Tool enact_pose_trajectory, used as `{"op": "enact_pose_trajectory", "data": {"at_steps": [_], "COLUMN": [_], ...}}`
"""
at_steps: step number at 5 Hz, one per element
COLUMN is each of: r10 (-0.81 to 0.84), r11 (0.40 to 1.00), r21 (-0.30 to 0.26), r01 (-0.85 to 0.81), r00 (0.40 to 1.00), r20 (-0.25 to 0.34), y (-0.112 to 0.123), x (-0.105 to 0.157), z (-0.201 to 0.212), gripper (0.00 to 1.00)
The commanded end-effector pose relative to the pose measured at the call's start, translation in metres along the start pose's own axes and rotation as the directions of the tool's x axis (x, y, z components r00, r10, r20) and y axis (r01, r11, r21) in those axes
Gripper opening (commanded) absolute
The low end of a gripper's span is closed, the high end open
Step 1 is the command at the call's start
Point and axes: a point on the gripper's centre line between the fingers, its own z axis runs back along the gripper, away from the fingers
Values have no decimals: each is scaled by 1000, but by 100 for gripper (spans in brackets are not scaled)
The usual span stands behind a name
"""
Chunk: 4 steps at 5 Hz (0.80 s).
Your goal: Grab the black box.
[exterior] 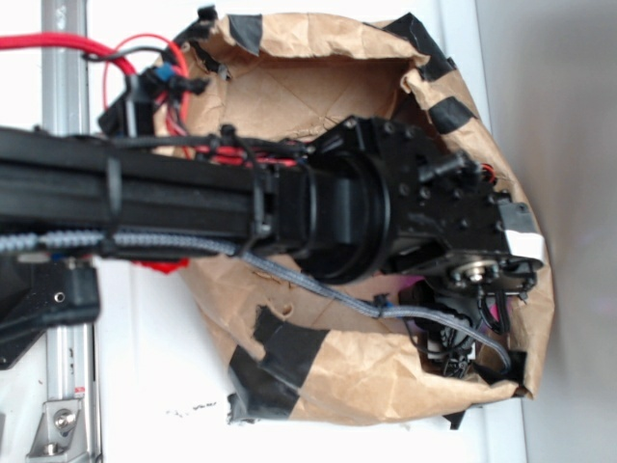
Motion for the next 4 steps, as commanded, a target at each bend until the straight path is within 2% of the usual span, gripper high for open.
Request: {"op": "enact_pose_trajectory", "data": {"at_steps": [1, 2, 3, 4], "r10": [-54, -40, 16, 97], "r11": [997, 997, 997, 989], "r21": [50, 68, 75, 113], "r01": [56, 41, -16, -98], "r00": [997, 999, 1000, 995], "r20": [-46, -9, -4, 15], "y": [-18, -9, 1, 20], "x": [-22, -27, -32, -42], "z": [17, 53, 82, 113], "gripper": [0, 0, 0, 0]}}
